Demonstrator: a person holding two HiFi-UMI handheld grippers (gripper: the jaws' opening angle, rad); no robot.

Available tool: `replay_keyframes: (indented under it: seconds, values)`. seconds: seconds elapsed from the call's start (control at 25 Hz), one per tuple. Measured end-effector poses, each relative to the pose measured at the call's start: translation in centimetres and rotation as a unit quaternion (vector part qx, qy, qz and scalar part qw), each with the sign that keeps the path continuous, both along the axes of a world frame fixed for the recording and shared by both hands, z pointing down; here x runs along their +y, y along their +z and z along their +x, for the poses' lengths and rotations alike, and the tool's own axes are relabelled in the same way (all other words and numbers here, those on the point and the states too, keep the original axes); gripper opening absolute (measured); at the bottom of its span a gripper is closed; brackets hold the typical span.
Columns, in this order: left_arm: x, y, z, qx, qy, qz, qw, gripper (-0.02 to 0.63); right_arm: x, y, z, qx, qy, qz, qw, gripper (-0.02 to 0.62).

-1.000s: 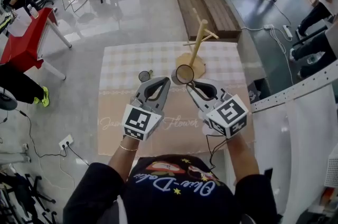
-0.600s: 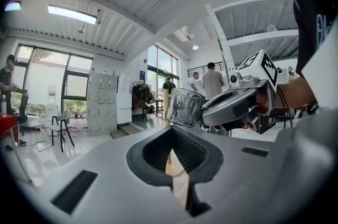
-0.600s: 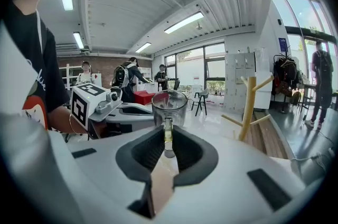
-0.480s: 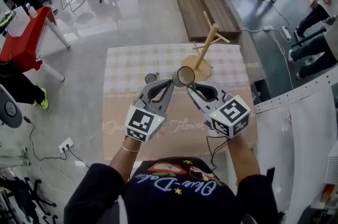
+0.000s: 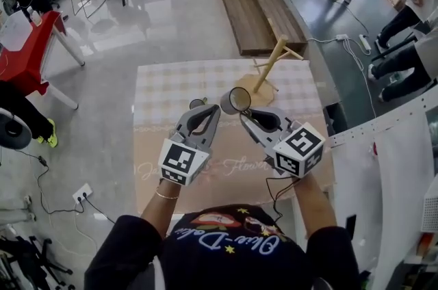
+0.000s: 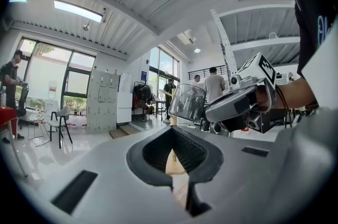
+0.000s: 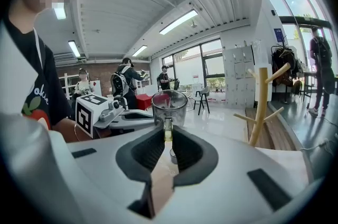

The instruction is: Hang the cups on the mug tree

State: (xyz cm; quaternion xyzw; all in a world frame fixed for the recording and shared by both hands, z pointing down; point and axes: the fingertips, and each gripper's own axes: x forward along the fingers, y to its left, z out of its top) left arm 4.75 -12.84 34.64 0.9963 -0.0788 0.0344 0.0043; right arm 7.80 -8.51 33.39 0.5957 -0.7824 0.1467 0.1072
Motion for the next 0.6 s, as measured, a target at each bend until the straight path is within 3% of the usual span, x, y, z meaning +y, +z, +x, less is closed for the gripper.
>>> replay_keyframes:
  seconds: [0.6]
  values:
    - [0.4,-0.5,1.6,-0.011,-0.038,0.013,0.9991,0.002,-0.4,0.5,1.0,-0.078,-0.055,0.0,0.995,0.048]
